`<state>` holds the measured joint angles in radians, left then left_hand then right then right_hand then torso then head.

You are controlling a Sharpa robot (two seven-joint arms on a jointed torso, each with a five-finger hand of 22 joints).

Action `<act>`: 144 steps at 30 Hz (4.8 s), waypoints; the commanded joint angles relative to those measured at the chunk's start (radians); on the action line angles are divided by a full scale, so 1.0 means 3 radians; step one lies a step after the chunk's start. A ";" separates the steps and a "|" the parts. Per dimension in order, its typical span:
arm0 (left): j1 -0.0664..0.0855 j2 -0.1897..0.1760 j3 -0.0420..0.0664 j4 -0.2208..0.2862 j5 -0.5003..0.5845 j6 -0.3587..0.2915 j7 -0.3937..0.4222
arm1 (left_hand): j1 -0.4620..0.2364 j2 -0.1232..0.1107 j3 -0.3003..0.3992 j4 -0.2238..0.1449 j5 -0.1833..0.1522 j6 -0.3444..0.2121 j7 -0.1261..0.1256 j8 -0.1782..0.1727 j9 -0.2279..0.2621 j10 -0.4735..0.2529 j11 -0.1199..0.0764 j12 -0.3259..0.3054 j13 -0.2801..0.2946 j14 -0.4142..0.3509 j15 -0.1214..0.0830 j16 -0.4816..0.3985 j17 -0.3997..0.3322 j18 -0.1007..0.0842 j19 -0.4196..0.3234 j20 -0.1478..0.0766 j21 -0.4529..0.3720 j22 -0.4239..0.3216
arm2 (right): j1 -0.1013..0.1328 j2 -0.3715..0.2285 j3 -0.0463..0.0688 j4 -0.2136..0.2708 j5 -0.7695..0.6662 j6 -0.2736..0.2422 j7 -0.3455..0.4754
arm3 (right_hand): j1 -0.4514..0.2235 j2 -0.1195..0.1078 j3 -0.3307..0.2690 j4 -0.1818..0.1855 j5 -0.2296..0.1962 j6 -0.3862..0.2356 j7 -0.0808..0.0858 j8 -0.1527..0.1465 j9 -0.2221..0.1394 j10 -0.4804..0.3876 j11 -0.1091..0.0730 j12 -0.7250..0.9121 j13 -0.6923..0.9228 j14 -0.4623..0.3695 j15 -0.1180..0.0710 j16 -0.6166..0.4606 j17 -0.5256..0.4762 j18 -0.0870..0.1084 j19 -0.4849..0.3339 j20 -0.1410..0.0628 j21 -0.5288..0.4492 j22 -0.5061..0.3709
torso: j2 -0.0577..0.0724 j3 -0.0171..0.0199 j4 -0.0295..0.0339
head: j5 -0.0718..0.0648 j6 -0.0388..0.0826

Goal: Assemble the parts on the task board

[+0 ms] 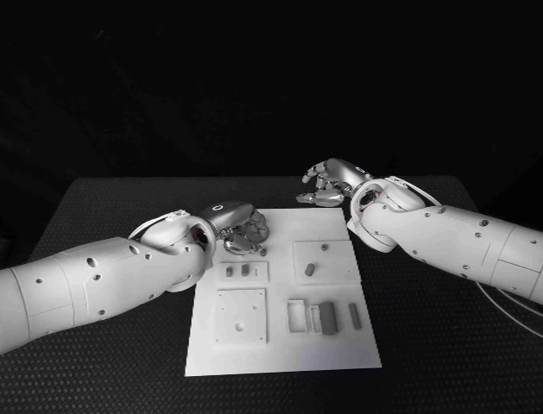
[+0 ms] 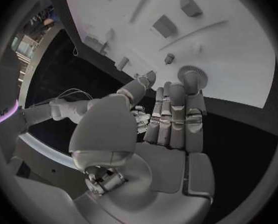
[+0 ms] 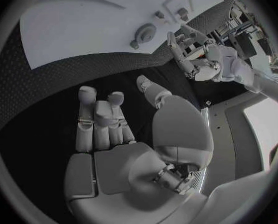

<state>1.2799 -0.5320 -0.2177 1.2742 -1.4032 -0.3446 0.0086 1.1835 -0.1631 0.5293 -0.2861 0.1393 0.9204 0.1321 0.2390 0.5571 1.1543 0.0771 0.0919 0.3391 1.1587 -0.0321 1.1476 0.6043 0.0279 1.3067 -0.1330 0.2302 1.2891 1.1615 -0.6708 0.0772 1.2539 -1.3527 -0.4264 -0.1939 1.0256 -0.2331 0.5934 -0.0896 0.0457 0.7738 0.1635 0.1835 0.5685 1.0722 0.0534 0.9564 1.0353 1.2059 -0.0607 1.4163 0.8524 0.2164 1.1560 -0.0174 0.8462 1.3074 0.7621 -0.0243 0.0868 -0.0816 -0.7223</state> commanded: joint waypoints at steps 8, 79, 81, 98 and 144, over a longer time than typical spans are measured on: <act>-0.0094 0.0112 -0.0002 -0.0109 -0.0700 -0.0056 0.0003 | 0.0063 0.0009 -0.0027 0.0005 0.0026 0.0048 -0.0012 0.0022 -0.0068 0.0053 -0.0010 -0.0087 -0.0080 0.0426 -0.0027 0.0388 0.0156 0.0379 0.0447 -0.0037 0.0389 0.0154 | -0.0002 0.0003 0.0002 0.0005 -0.0002 0.0022 0.0034 | 0.0033 0.0010 0.0001 0.0023 0.0007 0.0001 0.0017 -0.0002 0.0003 -0.0012 0.0000 0.0018 -0.0005 -0.0016 0.0012 -0.0014 -0.0006 0.0151 0.0004 -0.0026 -0.0021 0.0045 | 0.0003 0.0002 -0.0001 | -0.0025 -0.0007; -0.0219 0.0392 0.0001 -0.0500 -0.0850 0.0159 -0.0120 | 0.0055 0.0160 0.0093 0.0027 0.0043 0.0109 0.0045 0.0076 -0.0169 0.0151 0.0002 -0.0018 -0.0198 0.0452 -0.0014 0.0578 0.0132 0.0471 0.0421 0.0007 0.0607 0.0140 | -0.0001 0.0011 0.0002 0.0034 -0.0002 0.0031 0.0035 | 0.0036 0.0014 -0.0006 0.0028 0.0007 0.0000 0.0018 -0.0002 0.0004 -0.0014 0.0000 0.0024 -0.0011 -0.0015 0.0013 -0.0013 -0.0007 0.0151 0.0006 -0.0026 -0.0022 0.0046 | -0.0002 0.0002 0.0006 | -0.0073 -0.0038; -0.0222 0.0396 0.0001 -0.0500 -0.0850 0.0159 -0.0115 | 0.0051 0.0163 0.0094 0.0029 0.0042 0.0115 0.0045 0.0079 -0.0170 0.0158 0.0000 -0.0017 -0.0195 0.0452 -0.0015 0.0579 0.0130 0.0470 0.0420 0.0006 0.0610 0.0140 | -0.0001 0.0011 0.0002 0.0034 -0.0002 0.0031 0.0035 | 0.0036 0.0014 -0.0006 0.0028 0.0007 0.0000 0.0018 -0.0002 0.0005 -0.0014 0.0000 0.0024 -0.0011 -0.0015 0.0013 -0.0013 -0.0007 0.0151 0.0006 -0.0026 -0.0022 0.0046 | -0.0002 0.0002 0.0006 | -0.0073 -0.0039; -0.0227 0.0397 0.0002 -0.0482 -0.0847 0.0195 -0.0088 | 0.0027 0.0195 0.0108 0.0033 0.0036 0.0185 0.0035 0.0115 -0.0177 0.0241 -0.0029 -0.0005 -0.0165 0.0449 -0.0043 0.0585 0.0109 0.0449 0.0408 -0.0013 0.0632 0.0139 | -0.0001 0.0014 0.0002 0.0033 -0.0002 0.0030 0.0035 | 0.0038 0.0015 -0.0007 0.0029 0.0007 0.0001 0.0017 -0.0002 0.0005 -0.0014 0.0000 0.0026 -0.0012 -0.0015 0.0012 -0.0013 -0.0008 0.0151 0.0006 -0.0026 -0.0022 0.0046 | -0.0007 0.0004 0.0006 | -0.0073 -0.0044; -0.0236 0.0108 0.0236 -0.0243 -0.0465 -0.0237 0.0031 | 0.0087 0.0312 0.0276 0.0045 0.0012 0.0310 -0.0011 0.0172 -0.0198 0.0384 -0.0074 -0.0017 -0.0123 0.0451 -0.0087 0.0592 0.0066 0.0405 0.0388 -0.0062 0.0662 0.0134 | -0.0001 0.0002 0.0002 0.0029 -0.0002 0.0028 0.0040 | 0.0041 0.0017 -0.0012 0.0030 0.0007 0.0006 0.0016 0.0001 0.0007 -0.0015 -0.0001 0.0031 -0.0016 -0.0015 0.0011 -0.0012 -0.0009 0.0151 0.0006 -0.0026 -0.0023 0.0047 | -0.0009 0.0002 0.0011 | -0.0060 -0.0012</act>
<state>1.2085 -0.4973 -0.1472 1.1956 -1.5734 -0.3963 0.0051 1.2117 -0.0776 0.6069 -0.2727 0.1382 1.0057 0.1281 0.2842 0.4987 1.2466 0.0407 0.0858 0.3012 1.2952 -0.0520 1.3204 0.6252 0.0536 1.4217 -0.1427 0.4231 1.3081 1.1615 -0.6699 0.0772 1.2609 -1.3503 -0.4260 -0.1905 1.0297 -0.2290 0.5907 -0.0869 0.0458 0.7738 0.1615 0.1835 0.5691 1.0724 0.0534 0.9603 1.0314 1.2059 -0.0607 1.4163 0.8512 0.2164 1.1560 -0.0172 0.8463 1.3074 0.7598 -0.0235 0.0895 -0.1008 -0.7287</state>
